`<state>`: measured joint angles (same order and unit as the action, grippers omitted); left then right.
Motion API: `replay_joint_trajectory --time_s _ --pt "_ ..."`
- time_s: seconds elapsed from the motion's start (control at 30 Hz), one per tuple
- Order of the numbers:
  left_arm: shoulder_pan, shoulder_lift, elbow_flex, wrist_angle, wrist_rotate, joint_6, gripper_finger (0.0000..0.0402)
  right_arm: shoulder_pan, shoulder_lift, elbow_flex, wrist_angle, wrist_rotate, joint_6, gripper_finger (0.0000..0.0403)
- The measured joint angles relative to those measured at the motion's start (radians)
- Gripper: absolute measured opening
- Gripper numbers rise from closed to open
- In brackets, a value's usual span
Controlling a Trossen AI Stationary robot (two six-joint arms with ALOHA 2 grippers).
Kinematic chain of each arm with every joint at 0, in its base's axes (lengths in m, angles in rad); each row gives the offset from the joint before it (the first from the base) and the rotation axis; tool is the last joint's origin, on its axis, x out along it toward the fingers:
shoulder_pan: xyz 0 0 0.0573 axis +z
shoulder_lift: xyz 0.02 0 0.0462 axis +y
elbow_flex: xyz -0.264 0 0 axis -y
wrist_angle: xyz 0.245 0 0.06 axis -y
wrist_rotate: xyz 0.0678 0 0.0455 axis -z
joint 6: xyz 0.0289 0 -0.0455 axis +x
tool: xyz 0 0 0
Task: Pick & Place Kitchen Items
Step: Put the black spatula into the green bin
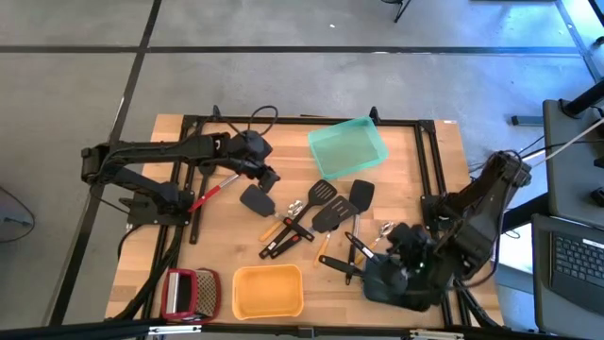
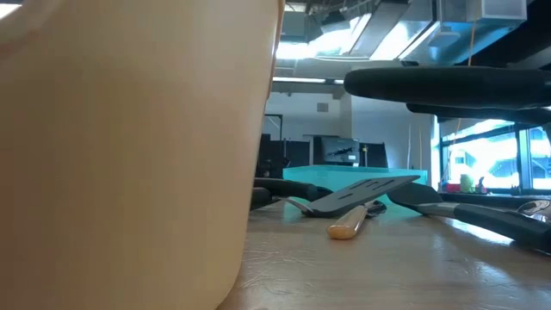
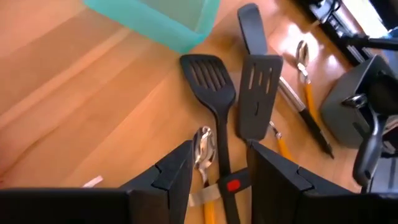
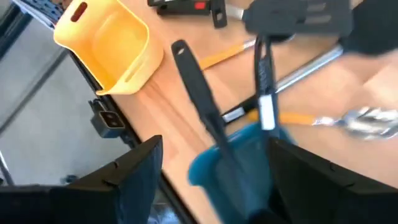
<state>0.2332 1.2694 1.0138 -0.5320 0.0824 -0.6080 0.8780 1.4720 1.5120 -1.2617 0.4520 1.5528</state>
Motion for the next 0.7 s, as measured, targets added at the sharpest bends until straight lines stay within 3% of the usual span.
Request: replay_joint_trajectory --time_s 0.3,0.7 --pt "-0.010 0.000 0.000 0.042 -0.050 -0.074 0.0145 -0.111 -0.141 -0.053 -0.068 -0.007 -0.235 0.0239" --pt "-0.092 0.126 0.000 0.134 -0.044 -0.155 0.0145 -0.232 -0.551 -0.519 0.263 -0.042 -0.429 0.0143"
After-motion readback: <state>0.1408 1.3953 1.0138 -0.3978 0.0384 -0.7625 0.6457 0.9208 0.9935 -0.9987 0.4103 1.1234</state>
